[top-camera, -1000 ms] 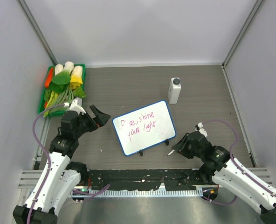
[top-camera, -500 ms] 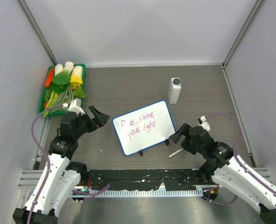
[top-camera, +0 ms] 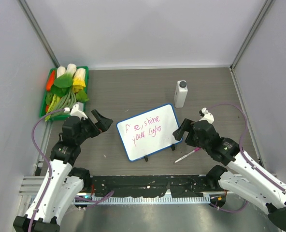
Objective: Write a sentence on the whiteboard
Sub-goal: Reset both arms
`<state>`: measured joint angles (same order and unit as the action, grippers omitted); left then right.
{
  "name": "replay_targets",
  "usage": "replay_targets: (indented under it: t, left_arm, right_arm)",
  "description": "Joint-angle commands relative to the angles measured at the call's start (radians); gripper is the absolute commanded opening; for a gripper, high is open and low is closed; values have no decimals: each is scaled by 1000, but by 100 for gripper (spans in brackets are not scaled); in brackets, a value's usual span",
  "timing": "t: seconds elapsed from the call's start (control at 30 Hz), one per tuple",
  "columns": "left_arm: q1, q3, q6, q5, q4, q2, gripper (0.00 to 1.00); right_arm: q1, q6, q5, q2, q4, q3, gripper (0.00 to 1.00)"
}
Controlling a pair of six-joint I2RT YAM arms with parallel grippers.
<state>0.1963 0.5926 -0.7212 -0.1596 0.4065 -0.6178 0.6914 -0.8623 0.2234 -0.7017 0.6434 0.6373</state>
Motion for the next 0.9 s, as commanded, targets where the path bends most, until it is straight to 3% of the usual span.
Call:
replay_targets:
  t: [0.0,0.07,0.47,0.73,0.87]
  left_arm:
    - [-3,38,20,15,3,-3,100]
    - [-3,35,16,14,0,-11,100]
    - [-3,79,31,34,48,-83,100]
    - [-3,96,40,97,71,-122,100]
    - [-3,114,45,112,80,-163,100]
  right_arm:
    - [-3,88,56,-7,-80,39,94]
    - [-3,103,51,-15,-120,35,99]
    - [-21,193,-36,-142,-369,42,100]
    - [-59,216,-2,-147,-500,39,99]
    - [-88,223,91,-162,-510,62,99]
